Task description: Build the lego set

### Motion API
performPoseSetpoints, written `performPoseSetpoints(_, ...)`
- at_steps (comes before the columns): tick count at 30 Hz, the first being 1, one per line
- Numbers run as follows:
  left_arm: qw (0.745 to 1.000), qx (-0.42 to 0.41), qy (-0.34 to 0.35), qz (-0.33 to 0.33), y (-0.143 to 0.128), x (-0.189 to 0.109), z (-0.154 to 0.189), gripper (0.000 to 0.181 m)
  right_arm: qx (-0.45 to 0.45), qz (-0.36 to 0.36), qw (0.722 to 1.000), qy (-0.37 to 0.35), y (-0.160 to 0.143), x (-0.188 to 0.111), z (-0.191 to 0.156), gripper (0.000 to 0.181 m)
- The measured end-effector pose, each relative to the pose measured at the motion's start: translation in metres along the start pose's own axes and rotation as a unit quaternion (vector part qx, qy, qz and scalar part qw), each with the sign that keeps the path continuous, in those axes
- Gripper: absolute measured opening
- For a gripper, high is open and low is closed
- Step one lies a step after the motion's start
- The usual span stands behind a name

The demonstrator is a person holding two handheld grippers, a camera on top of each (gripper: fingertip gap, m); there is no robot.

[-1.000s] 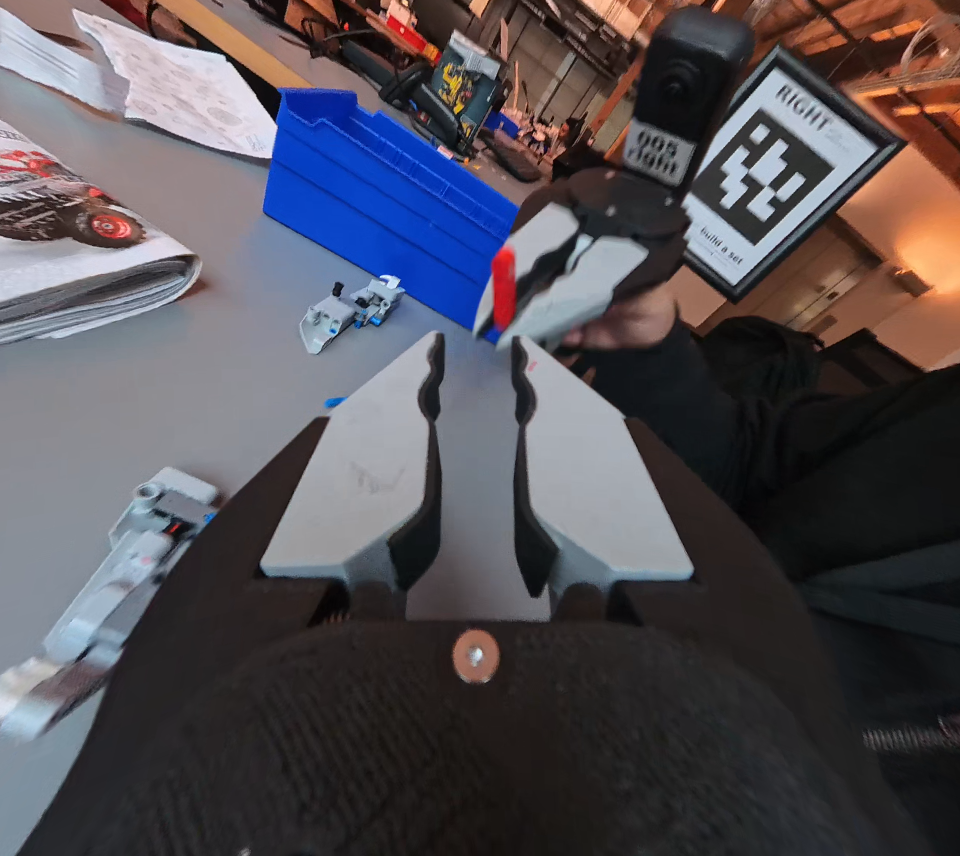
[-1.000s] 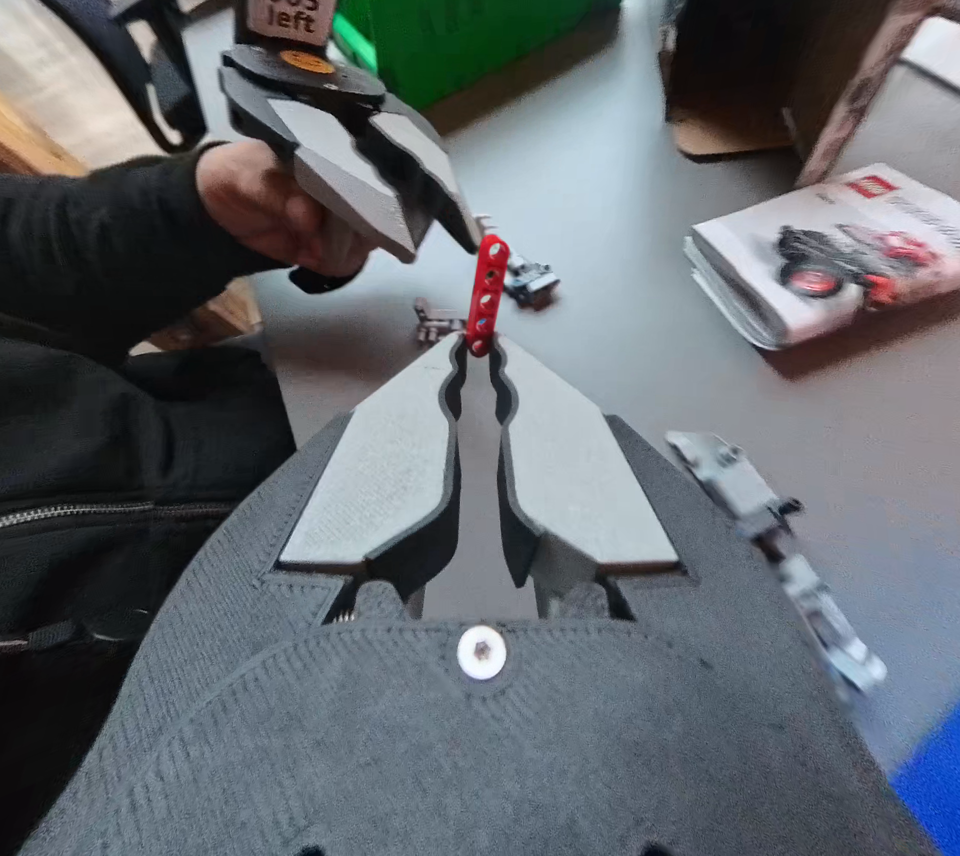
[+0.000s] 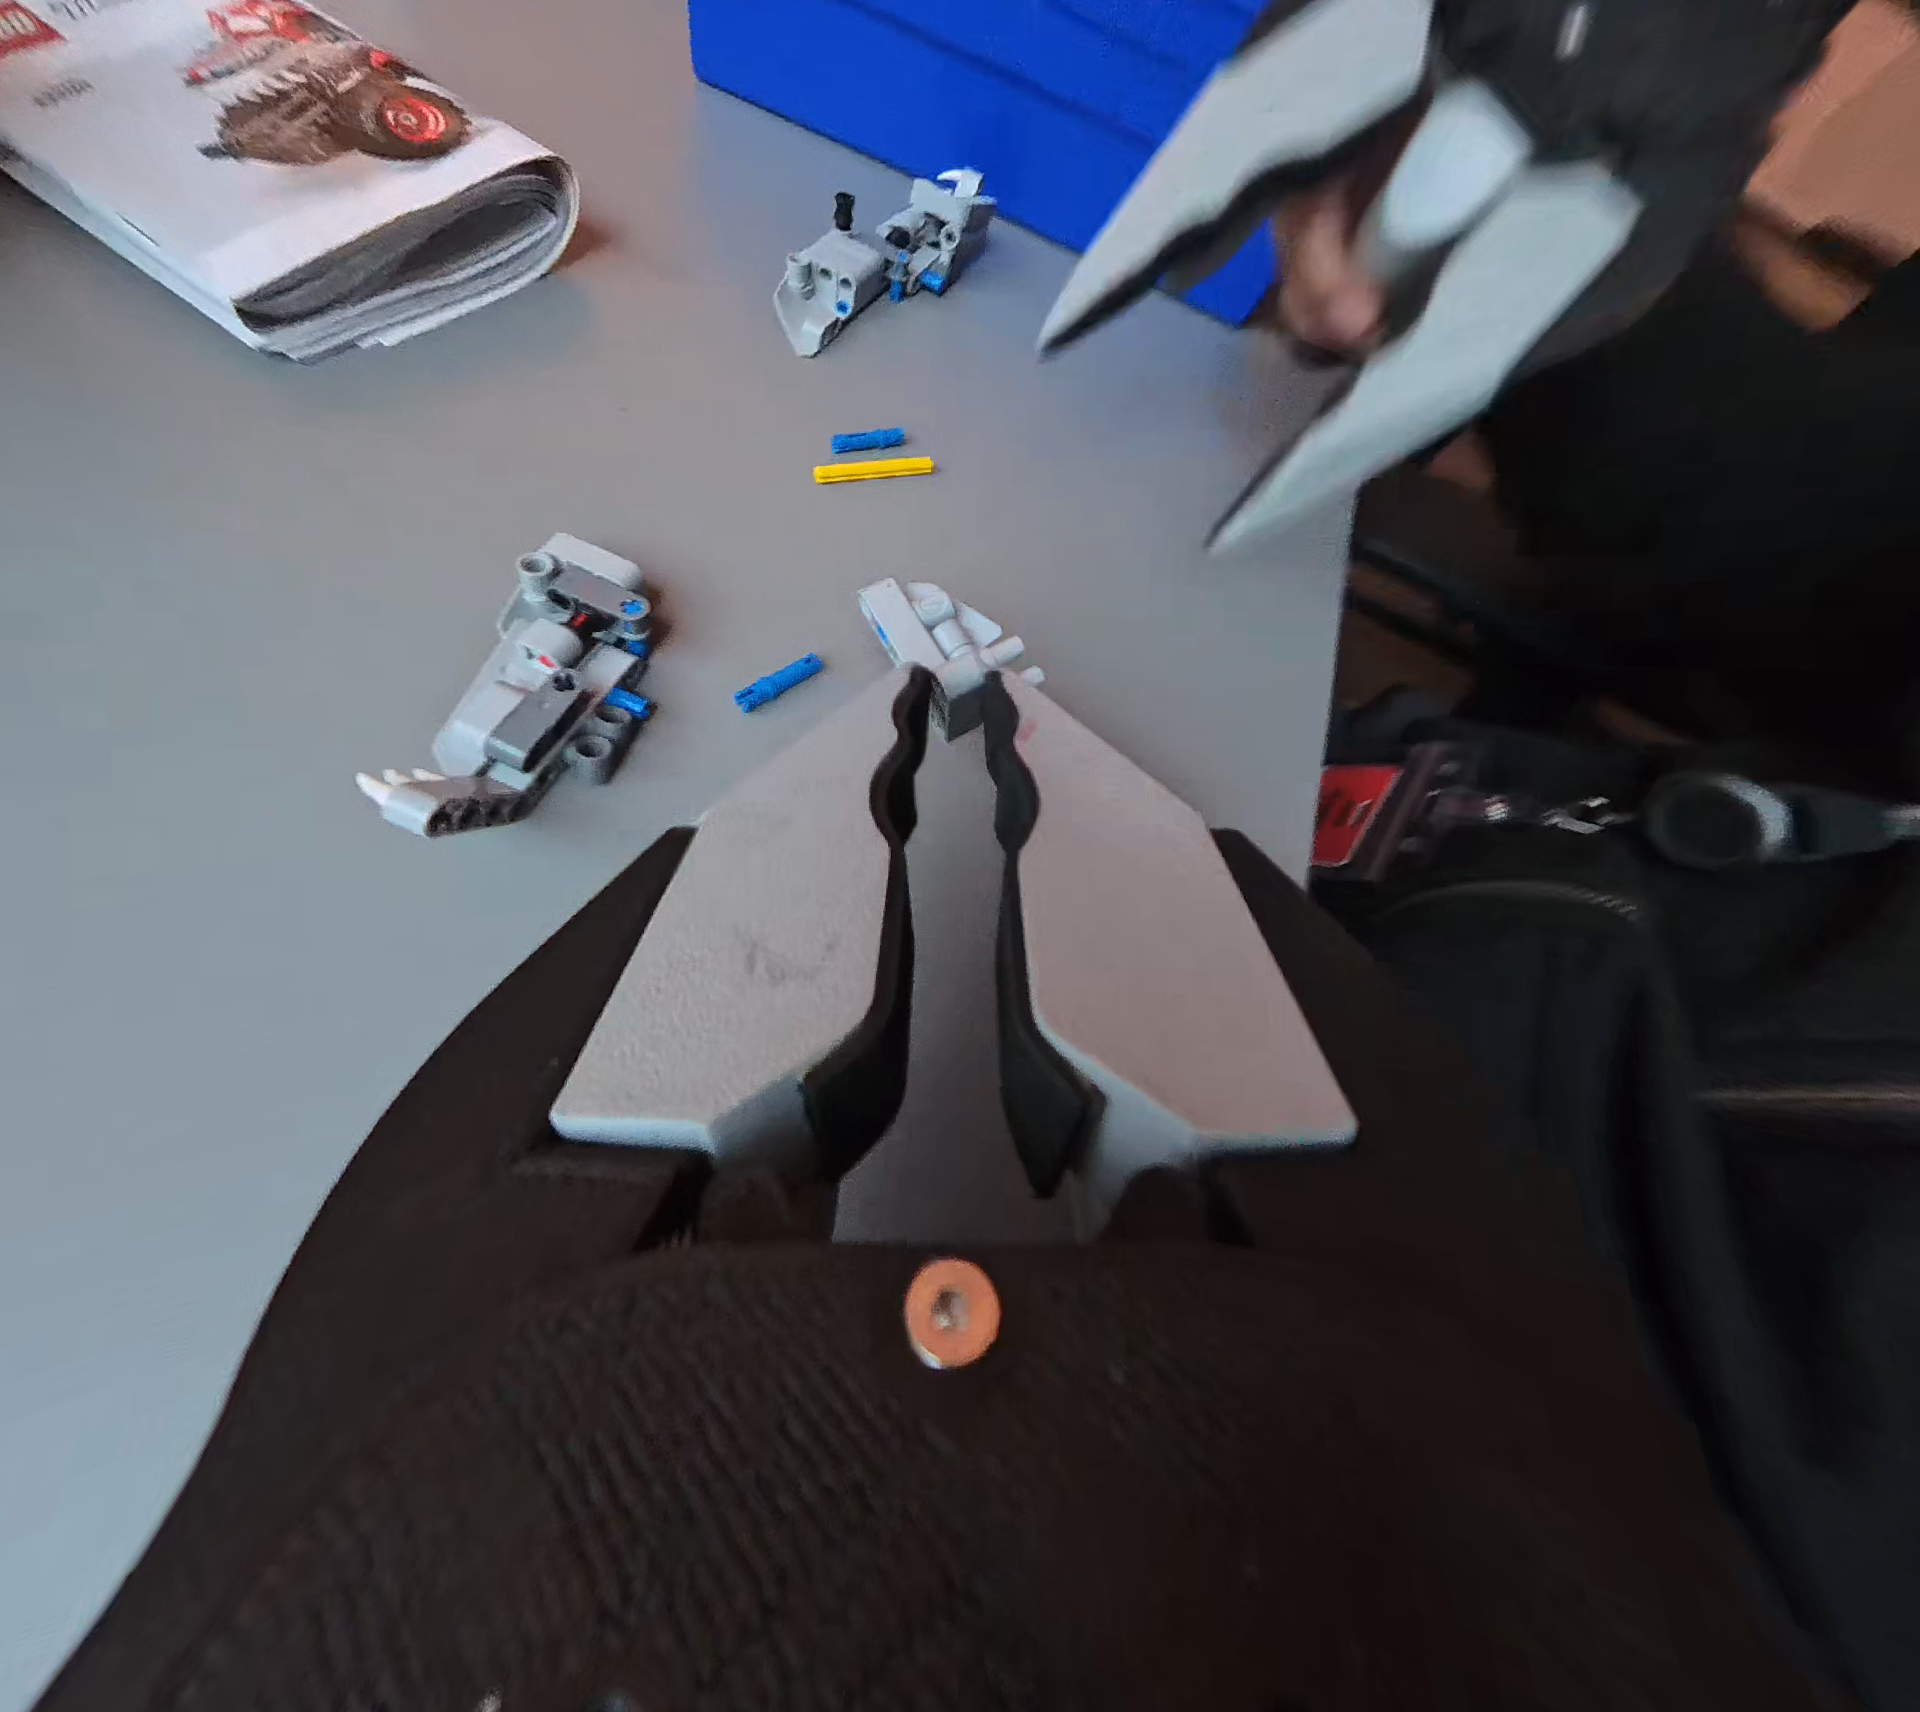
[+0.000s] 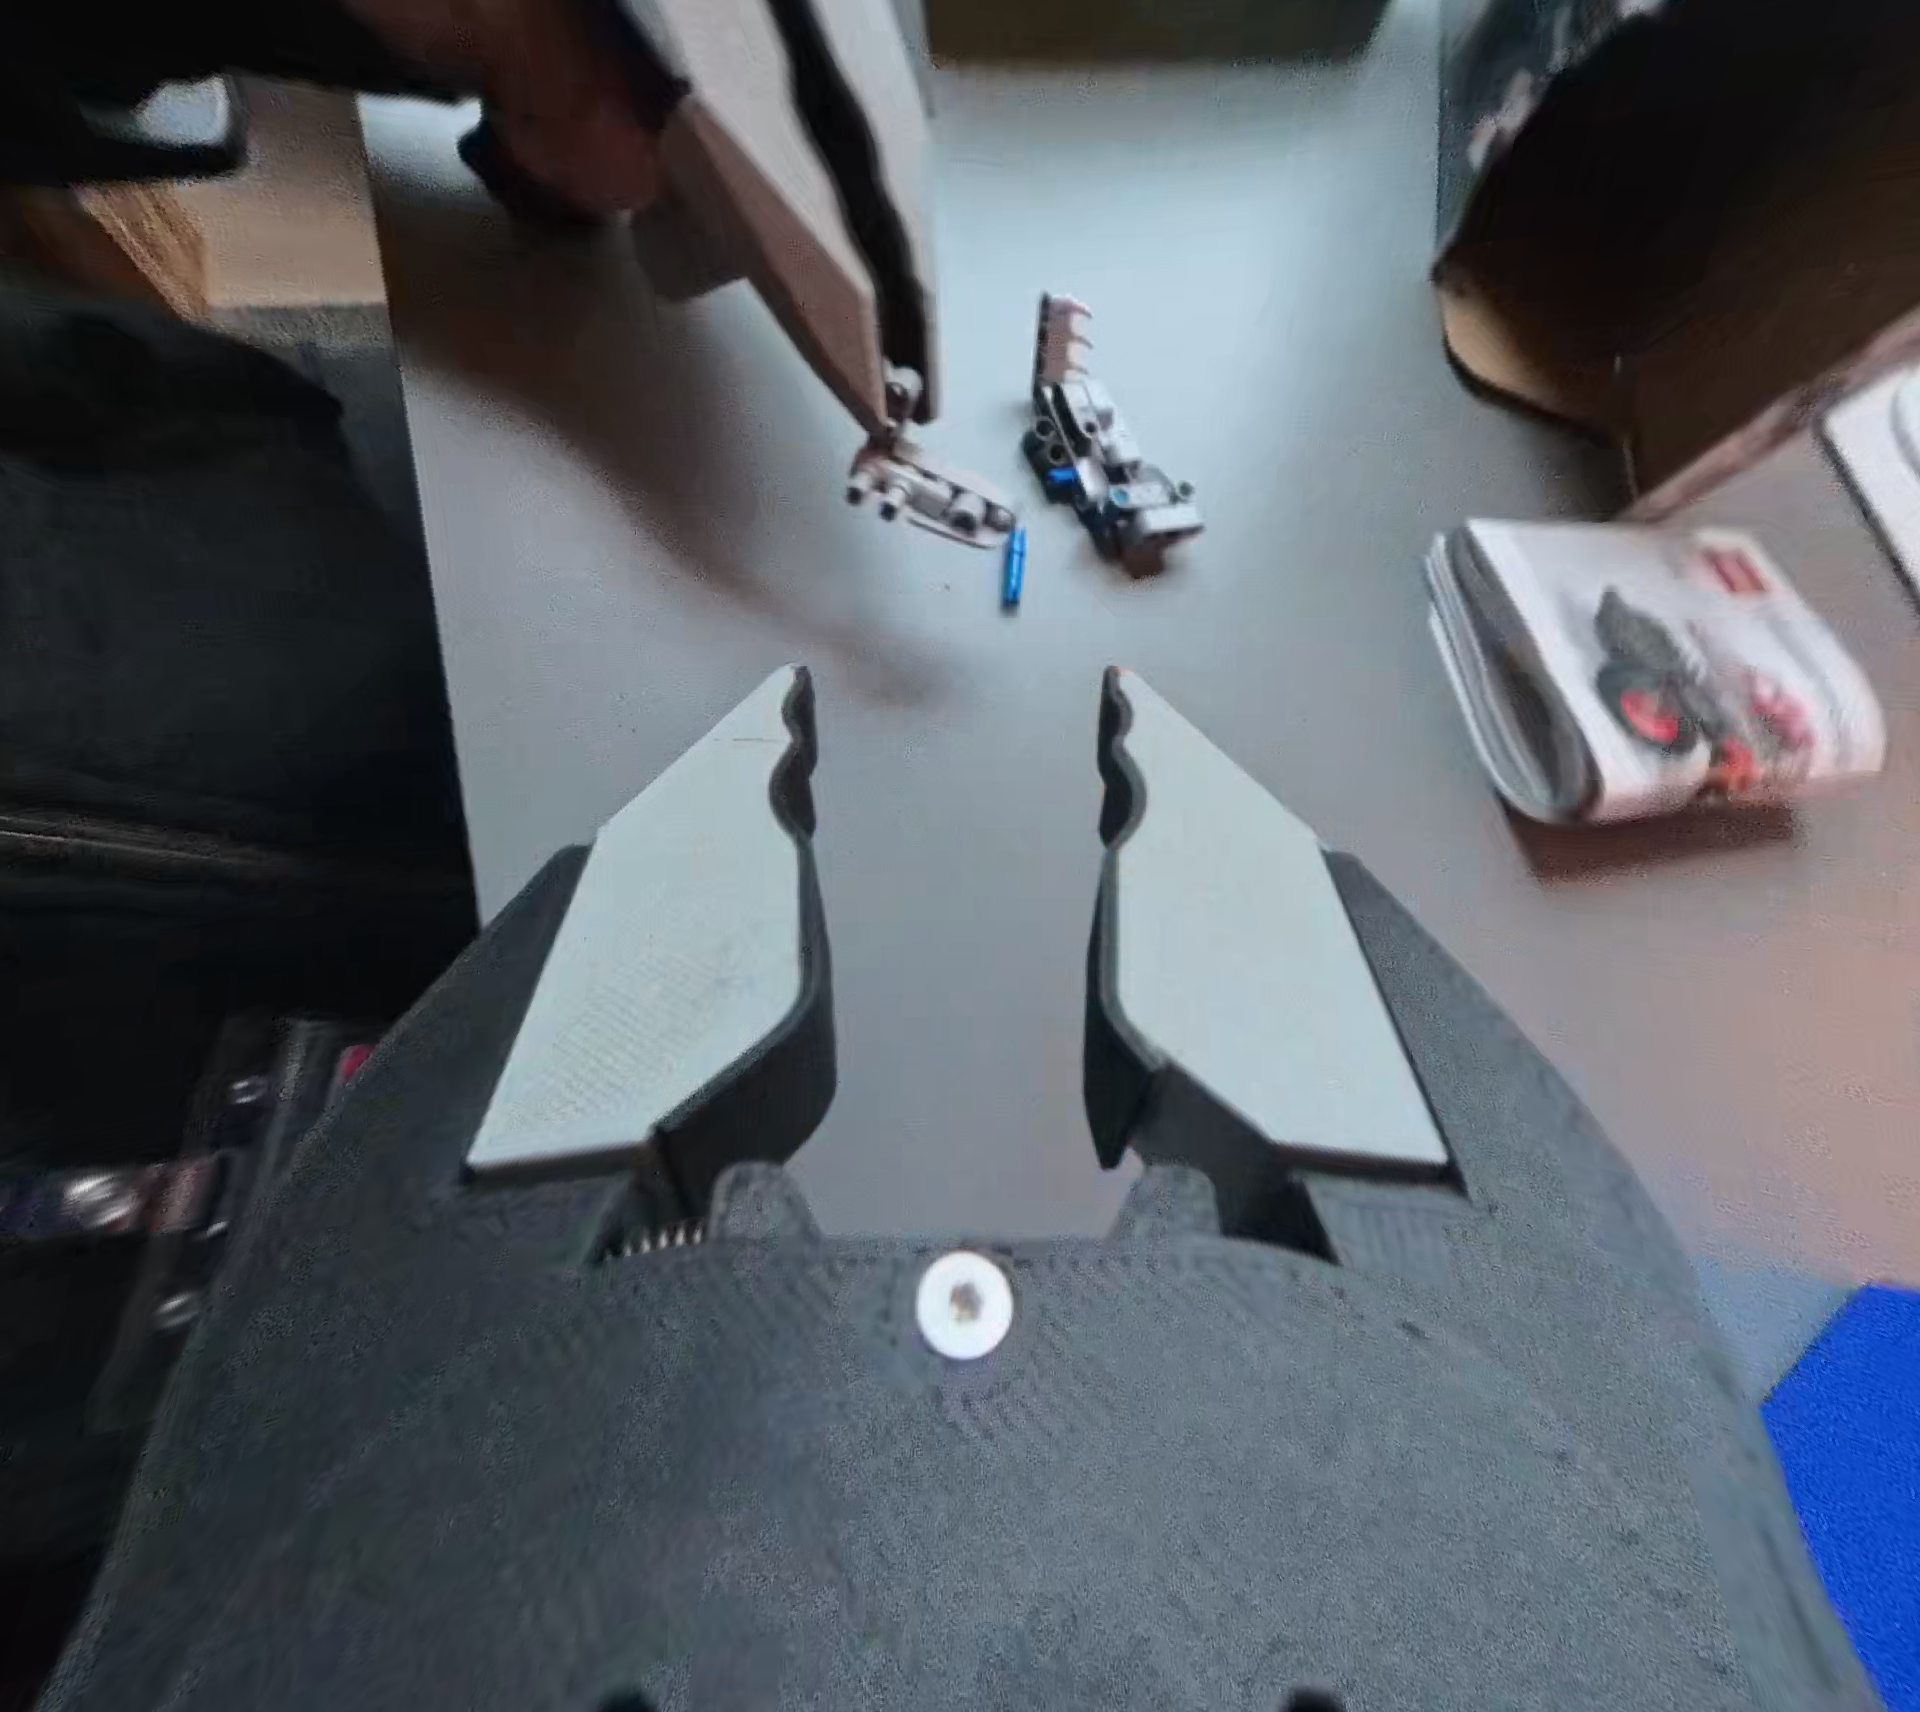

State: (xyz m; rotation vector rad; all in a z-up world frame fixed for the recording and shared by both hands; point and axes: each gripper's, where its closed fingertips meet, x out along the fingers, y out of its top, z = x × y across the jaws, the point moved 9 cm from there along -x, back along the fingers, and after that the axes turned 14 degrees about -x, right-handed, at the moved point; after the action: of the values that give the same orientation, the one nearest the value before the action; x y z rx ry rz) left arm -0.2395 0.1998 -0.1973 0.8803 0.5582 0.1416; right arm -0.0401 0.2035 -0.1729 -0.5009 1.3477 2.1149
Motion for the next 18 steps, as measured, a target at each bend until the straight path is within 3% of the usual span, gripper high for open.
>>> performPoseSetpoints(4, 0.993, -0.098, -0.072, -0.010, 0.000, -0.003, -0.004, 0.008, -0.191, -0.009, 0.980, -0.054, 0.020, 0.033, -0.020, 0.035)
performPoseSetpoints(6, 0.986, -0.133, -0.100, -0.013, 0.000, -0.002, -0.007, 0.008, -0.239, -0.014, 0.969, -0.065, 0.026, 0.042, -0.025, 0.030)
performPoseSetpoints(9, 0.977, -0.168, -0.128, -0.005, 0.000, -0.001, -0.008, 0.008, -0.289, 0.002, 0.953, -0.096, 0.031, 0.046, -0.029, 0.005)
performPoseSetpoints(14, 0.979, -0.151, -0.131, 0.028, 0.004, -0.004, -0.010, 0.009, -0.172, 0.045, 0.982, -0.061, 0.028, 0.046, -0.017, 0.004)
performPoseSetpoints(18, 0.989, -0.081, -0.115, 0.047, 0.008, -0.011, -0.010, 0.029, 0.005, 0.141, 0.985, 0.096, 0.018, 0.043, 0.001, 0.004)
